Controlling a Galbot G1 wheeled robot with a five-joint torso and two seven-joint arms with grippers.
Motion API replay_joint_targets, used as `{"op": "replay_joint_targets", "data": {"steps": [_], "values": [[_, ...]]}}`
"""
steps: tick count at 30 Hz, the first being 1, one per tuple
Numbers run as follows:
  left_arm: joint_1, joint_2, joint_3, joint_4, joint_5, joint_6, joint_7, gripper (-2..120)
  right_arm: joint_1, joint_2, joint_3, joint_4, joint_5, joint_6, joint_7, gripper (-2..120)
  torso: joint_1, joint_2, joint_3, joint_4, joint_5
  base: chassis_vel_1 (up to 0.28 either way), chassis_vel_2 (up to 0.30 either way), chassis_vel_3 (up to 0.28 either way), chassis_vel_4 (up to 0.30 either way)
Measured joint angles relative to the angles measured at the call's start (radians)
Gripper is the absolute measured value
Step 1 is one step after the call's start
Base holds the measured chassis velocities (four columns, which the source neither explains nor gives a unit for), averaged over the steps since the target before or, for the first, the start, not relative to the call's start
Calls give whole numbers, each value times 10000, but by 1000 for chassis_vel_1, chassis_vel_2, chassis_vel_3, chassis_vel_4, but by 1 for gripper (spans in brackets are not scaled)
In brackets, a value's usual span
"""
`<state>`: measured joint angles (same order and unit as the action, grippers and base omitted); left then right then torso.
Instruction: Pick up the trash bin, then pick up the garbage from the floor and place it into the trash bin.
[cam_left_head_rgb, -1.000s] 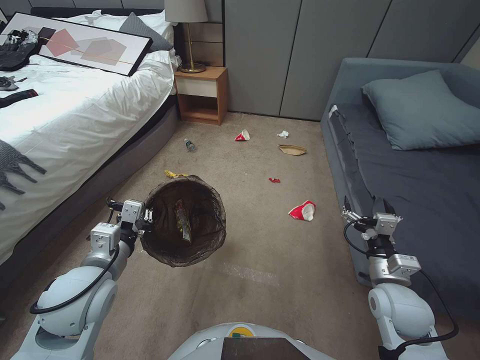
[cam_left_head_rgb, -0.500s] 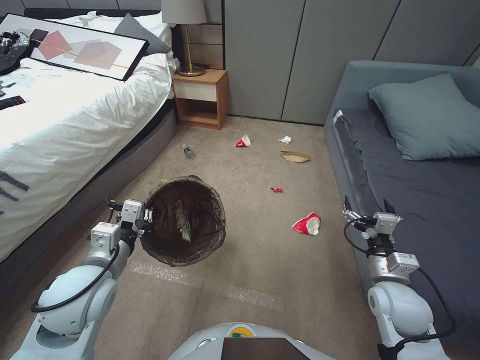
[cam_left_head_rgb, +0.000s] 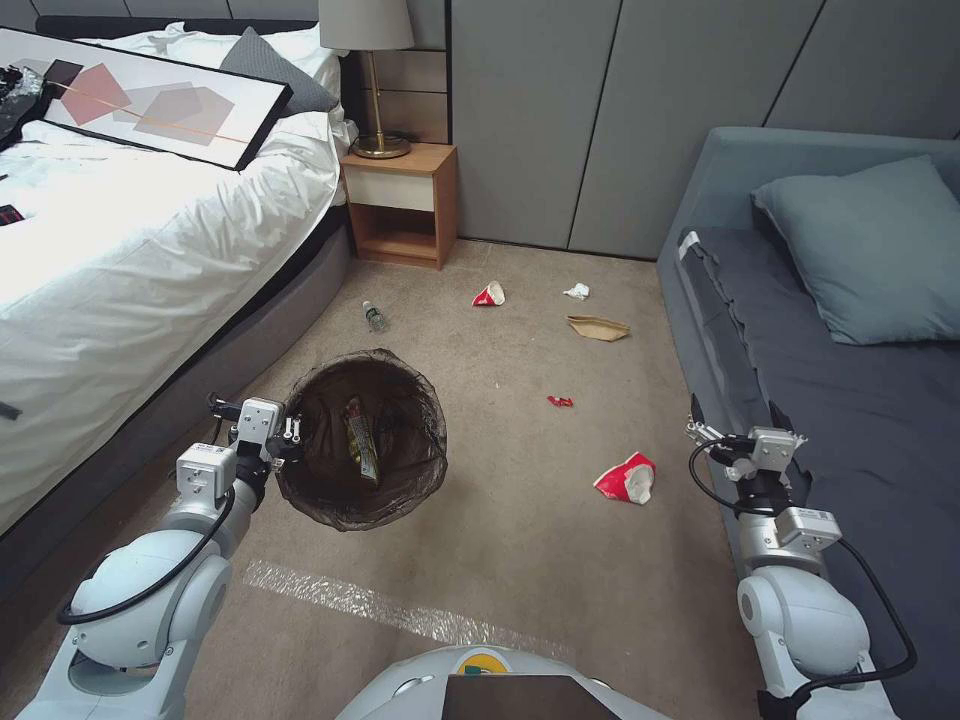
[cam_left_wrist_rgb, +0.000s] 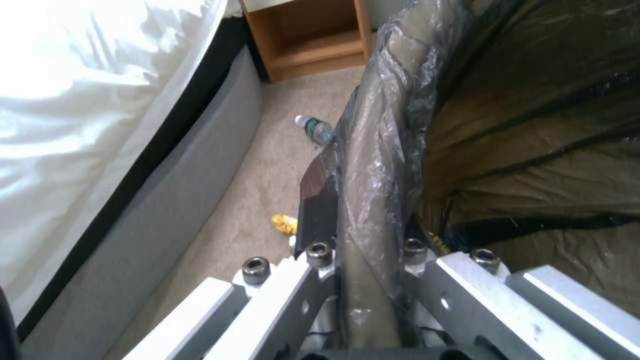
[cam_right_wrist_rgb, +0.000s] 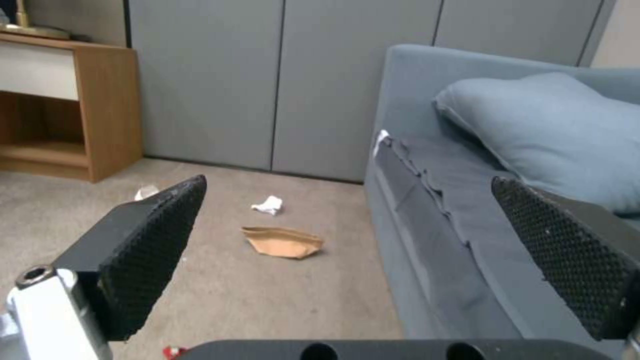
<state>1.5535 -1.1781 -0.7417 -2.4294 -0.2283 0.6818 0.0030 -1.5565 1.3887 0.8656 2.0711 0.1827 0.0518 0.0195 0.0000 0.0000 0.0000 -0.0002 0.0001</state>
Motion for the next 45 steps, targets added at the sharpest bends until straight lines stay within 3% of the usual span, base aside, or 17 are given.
{"op": "replay_joint_targets", "data": {"steps": [29,36,39,40,41,42,44,45], "values": [[-116,-14,9,89,-12,-27,29,0,85,-28,-19,-136,13,15,30,100,0,0,0,1,-2,-114,120,115,-123],[-119,-36,9,120,-10,-44,34,0,131,-52,-112,-213,-496,435,-205,100,0,0,0,1,0,-9,4,3,-4],[-101,-29,9,121,-8,-53,34,0,384,-205,-584,-88,-190,-705,305,100,0,0,-1,0,-2,0,0,0,0],[-97,-10,9,110,-7,-55,36,0,855,-503,-1242,-39,529,-2445,1235,100,0,0,-1,4,-2,0,0,0,0],[-97,-10,9,110,-7,-55,36,0,855,-503,-1242,-39,529,-2445,1235,100,0,0,-1,4,-2,0,0,0,0],[-94,-1,10,110,-8,-58,37,0,1194,-681,-1603,-29,1086,-3761,1892,100,0,0,0,4,-1,0,0,0,0],[-58,5,10,96,-6,-66,37,0,1859,-964,-2218,-222,2647,-5456,2644,100,0,0,0,5,-3,0,0,0,0],[-58,5,10,96,-6,-66,37,0,1859,-964,-2218,-222,2647,-5456,2644,100,0,0,0,5,-3,0,0,0,0]]}}
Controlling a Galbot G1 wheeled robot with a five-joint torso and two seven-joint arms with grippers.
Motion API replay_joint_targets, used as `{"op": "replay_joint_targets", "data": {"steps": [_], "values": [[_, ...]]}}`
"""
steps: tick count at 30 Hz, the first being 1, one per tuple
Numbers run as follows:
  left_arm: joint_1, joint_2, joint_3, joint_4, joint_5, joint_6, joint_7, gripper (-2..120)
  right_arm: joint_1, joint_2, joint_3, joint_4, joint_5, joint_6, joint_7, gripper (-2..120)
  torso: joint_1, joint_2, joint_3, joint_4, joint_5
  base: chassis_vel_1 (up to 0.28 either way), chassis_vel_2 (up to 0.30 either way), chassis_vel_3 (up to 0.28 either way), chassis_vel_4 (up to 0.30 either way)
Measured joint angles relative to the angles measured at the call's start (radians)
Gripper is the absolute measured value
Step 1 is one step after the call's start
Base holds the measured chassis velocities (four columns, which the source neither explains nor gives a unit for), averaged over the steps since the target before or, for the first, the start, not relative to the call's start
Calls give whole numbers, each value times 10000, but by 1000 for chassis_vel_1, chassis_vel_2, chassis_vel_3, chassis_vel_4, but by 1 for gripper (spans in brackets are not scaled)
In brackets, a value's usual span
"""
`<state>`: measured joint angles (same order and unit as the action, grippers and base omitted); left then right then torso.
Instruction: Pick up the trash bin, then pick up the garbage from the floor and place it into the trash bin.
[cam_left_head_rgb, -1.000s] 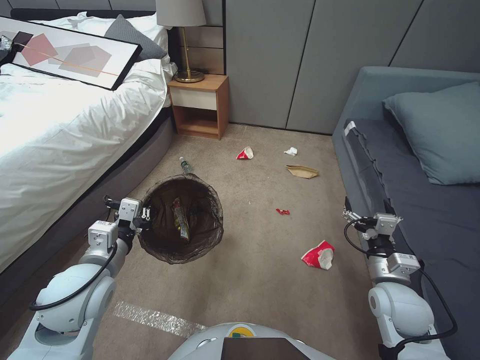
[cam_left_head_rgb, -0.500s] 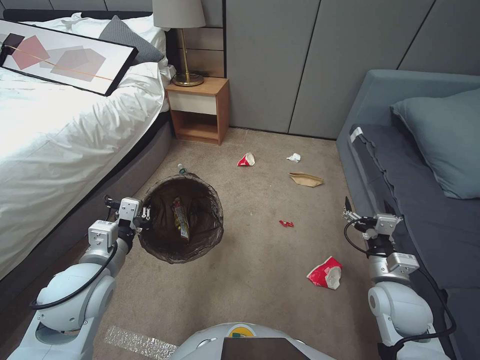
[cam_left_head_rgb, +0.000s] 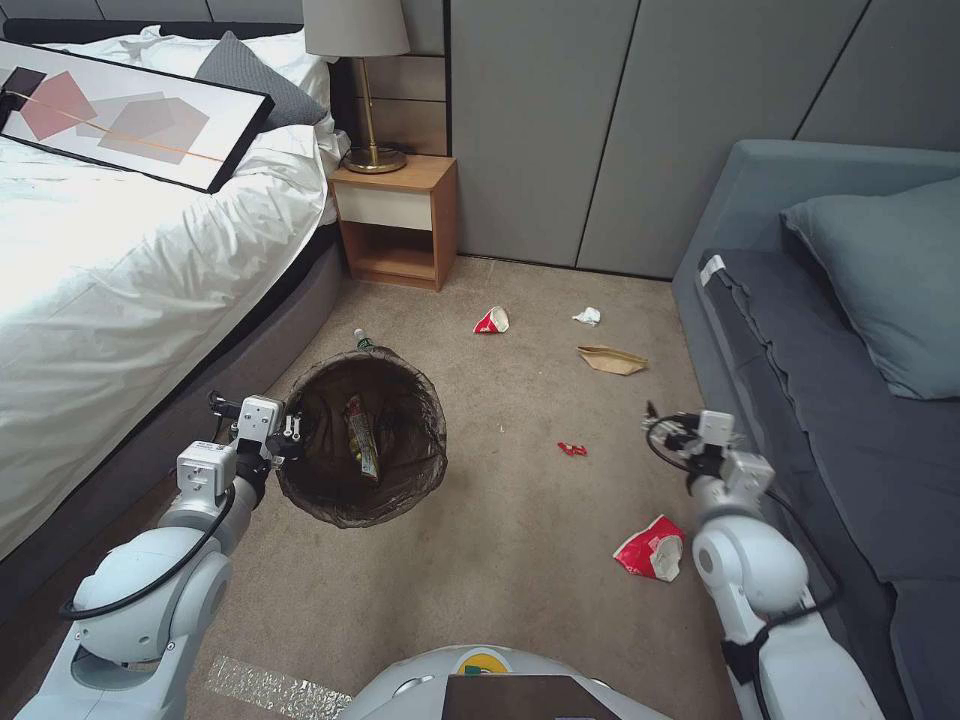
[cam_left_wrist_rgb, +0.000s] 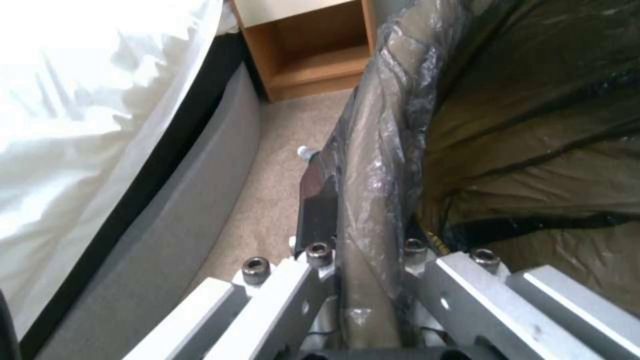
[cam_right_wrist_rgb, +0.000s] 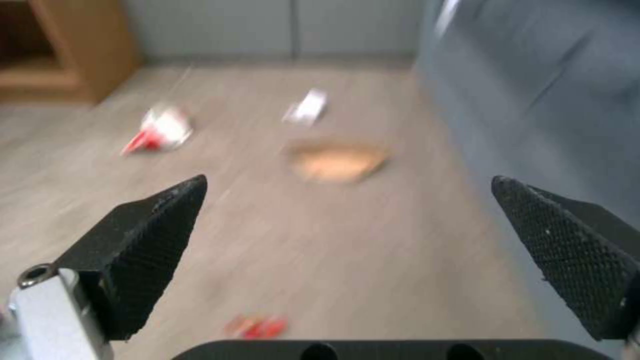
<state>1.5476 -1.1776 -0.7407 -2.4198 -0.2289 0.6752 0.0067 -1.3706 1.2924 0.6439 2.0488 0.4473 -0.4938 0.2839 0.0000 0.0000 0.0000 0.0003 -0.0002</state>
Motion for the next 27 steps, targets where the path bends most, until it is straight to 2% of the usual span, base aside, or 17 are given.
{"op": "replay_joint_targets", "data": {"steps": [3,4,6,7,11,14,22,27], "values": [[83,5,-40,-36,-1,-20,2,0,778,-170,-740,-769,1329,-1596,1050,100,0,0,0,-1,1,0,0,0,0],[83,5,-40,-36,-1,-20,2,0,778,-170,-740,-769,1329,-1596,1050,100,0,0,0,-1,1,0,0,0,0],[133,12,-112,-58,-2,-30,3,0,1270,-174,-1252,-1352,2564,-2424,1837,100,0,0,0,-4,3,0,0,0,0],[162,26,-159,-71,-6,-32,8,0,1509,-170,-1489,-1686,3072,-2547,2073,100,0,0,1,-2,2,0,0,0,0],[198,44,-209,-77,-9,-34,11,0,1879,-153,-1831,-2172,3762,-2603,2345,100,0,0,0,-2,3,0,0,0,0],[217,12,-223,-81,-6,-41,19,0,2346,-37,-2134,-3013,4420,-2581,2563,100,0,0,0,-2,2,0,0,0,0],[188,-17,-199,-4,15,-55,40,0,2425,226,-1937,-4263,3760,-2490,2580,100,0,0,0,-3,3,0,0,0,0],[128,-23,-155,110,41,-71,65,0,2183,251,-1518,-4421,3358,-2413,2628,100,0,0,0,-3,2,0,0,0,0]]}}
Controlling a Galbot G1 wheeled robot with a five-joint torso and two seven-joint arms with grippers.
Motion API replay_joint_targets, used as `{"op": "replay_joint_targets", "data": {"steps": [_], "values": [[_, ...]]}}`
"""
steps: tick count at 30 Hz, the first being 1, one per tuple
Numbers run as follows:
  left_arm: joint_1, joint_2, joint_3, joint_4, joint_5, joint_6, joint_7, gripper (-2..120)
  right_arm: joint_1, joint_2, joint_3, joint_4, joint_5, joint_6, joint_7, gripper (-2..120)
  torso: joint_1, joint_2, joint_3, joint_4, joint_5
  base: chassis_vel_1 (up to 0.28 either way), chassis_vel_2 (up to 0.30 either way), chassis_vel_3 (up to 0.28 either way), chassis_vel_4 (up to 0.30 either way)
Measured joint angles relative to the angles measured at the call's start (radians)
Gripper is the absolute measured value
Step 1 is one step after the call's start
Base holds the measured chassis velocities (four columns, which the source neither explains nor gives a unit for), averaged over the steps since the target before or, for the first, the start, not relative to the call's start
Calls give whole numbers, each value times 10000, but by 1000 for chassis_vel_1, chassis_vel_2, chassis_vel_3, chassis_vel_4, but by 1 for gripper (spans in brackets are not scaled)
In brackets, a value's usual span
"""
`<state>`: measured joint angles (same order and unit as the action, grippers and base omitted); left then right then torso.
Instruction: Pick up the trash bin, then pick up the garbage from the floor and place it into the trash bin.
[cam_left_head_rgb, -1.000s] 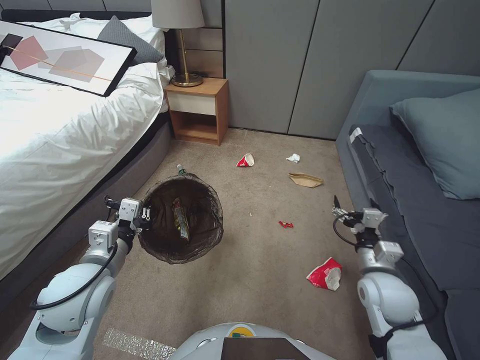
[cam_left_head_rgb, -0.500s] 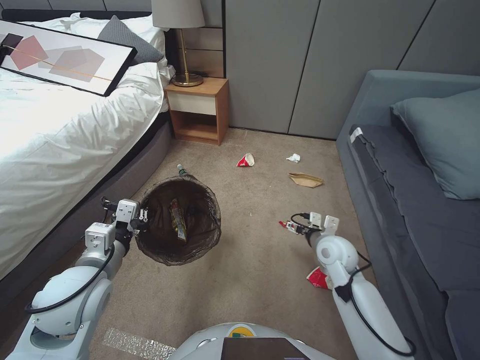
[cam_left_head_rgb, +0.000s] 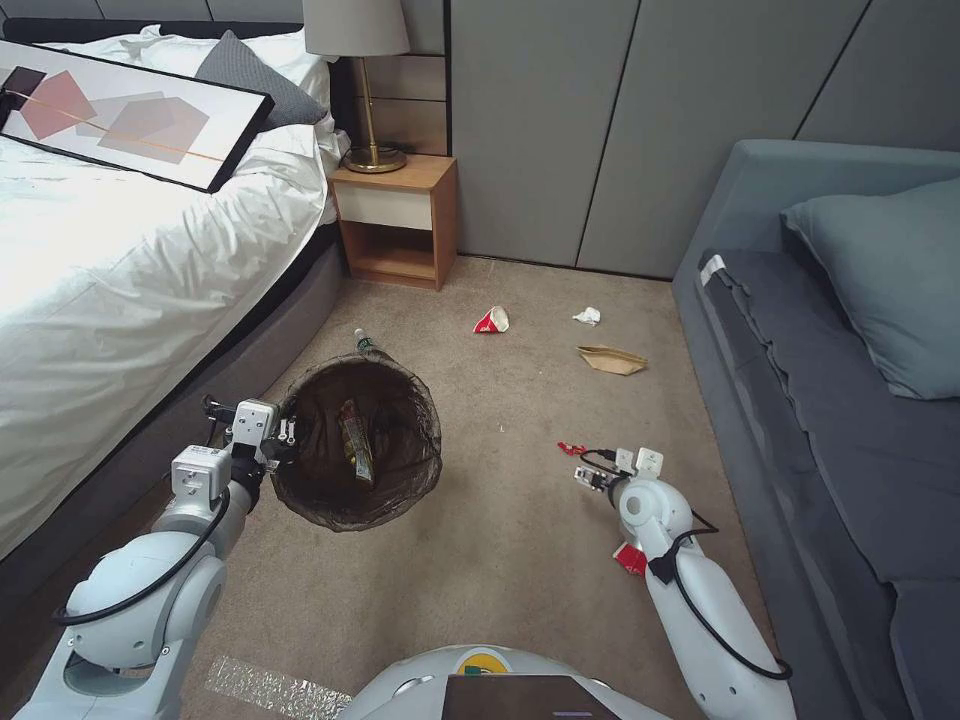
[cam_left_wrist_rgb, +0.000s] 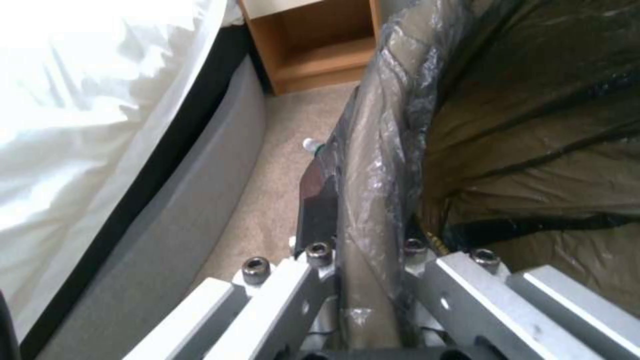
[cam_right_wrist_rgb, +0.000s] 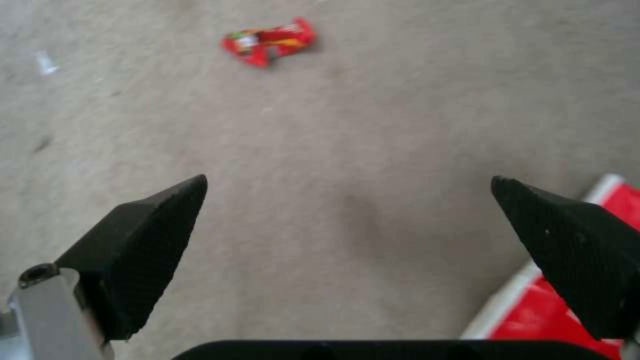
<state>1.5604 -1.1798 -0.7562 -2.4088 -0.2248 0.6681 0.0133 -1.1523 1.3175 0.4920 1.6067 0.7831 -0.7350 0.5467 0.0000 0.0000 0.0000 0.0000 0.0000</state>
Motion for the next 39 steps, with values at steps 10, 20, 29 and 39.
{"op": "replay_joint_targets", "data": {"steps": [10,20,29,39], "values": [[-222,-14,163,189,10,-10,30,0,-687,-39,872,669,-438,-3,159,100,0,0,-1,-2,0,0,0,0,0],[-200,27,117,222,-3,-65,70,0,-1092,32,1623,451,-649,36,80,100,0,0,-1,0,0,0,0,0,0],[-203,21,117,202,-5,-73,80,0,-1371,29,2080,-244,-870,302,-235,100,0,0,-1,-1,2,0,0,0,0],[-195,-2,174,170,10,-70,77,0,-1372,162,2271,-1585,-1145,788,-540,100,0,0,-1,0,2,0,0,0,0]]}}
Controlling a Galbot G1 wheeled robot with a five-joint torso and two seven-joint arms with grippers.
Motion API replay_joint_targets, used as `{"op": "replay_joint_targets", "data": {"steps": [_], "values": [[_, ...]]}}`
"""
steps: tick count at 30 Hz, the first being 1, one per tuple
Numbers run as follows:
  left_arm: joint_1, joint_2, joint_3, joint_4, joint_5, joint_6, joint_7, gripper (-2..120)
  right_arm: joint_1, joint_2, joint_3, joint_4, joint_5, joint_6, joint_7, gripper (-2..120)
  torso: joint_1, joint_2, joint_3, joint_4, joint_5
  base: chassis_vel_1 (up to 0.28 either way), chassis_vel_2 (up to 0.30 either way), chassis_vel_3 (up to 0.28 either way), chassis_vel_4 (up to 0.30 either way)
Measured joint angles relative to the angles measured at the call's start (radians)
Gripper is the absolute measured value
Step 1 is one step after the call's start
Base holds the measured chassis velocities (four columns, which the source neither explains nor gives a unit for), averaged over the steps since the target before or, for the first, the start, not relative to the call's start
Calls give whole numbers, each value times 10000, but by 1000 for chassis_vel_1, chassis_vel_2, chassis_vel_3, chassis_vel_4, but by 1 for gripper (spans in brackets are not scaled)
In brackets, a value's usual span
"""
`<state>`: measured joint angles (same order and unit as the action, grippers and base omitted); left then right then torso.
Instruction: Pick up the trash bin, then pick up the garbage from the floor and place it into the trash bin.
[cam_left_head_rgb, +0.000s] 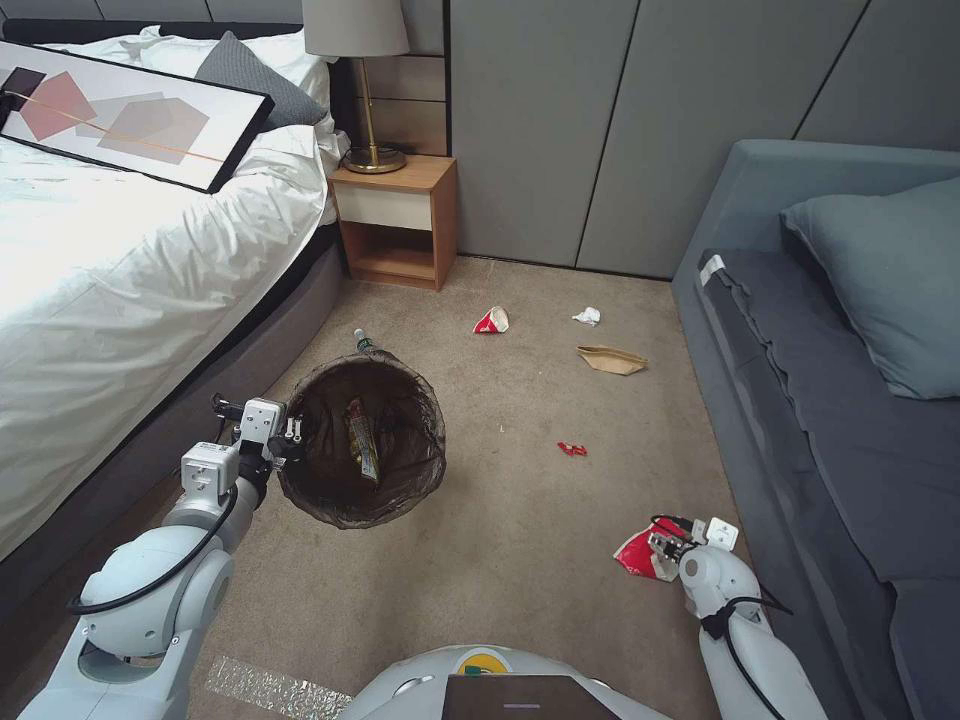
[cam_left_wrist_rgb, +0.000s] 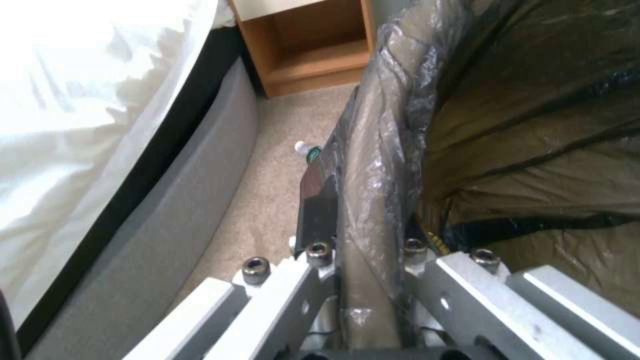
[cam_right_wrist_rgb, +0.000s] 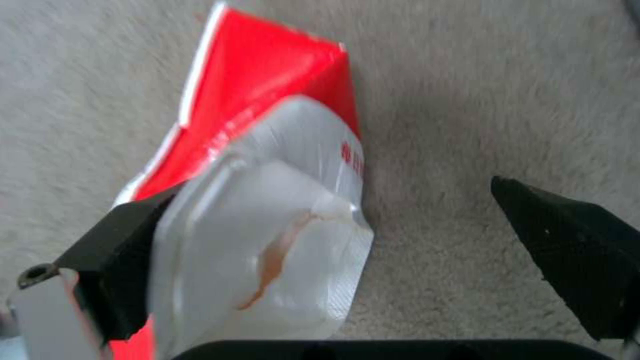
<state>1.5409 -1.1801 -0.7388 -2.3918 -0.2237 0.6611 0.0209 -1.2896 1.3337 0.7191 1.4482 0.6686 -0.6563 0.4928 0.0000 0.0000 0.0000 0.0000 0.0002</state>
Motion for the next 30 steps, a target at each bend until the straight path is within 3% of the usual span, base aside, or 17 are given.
{"op": "replay_joint_targets", "data": {"steps": [6,17,28,30], "values": [[19,41,-26,-52,-9,5,3,0,158,87,-50,-681,-318,292,-260,100,0,1,0,2,-7,0,0,0,0],[25,55,-5,-84,-6,9,48,0,130,322,-370,-568,-709,452,-697,100,0,0,0,0,1,0,0,0,0],[10,67,-59,-47,-7,-19,69,0,-127,461,-392,-163,-1096,485,-715,75,0,0,0,1,0,0,0,0,0],[-37,50,-25,5,-5,-19,73,0,-301,456,-314,87,-1171,474,-714,62,0,0,1,0,1,0,0,0,0]]}}
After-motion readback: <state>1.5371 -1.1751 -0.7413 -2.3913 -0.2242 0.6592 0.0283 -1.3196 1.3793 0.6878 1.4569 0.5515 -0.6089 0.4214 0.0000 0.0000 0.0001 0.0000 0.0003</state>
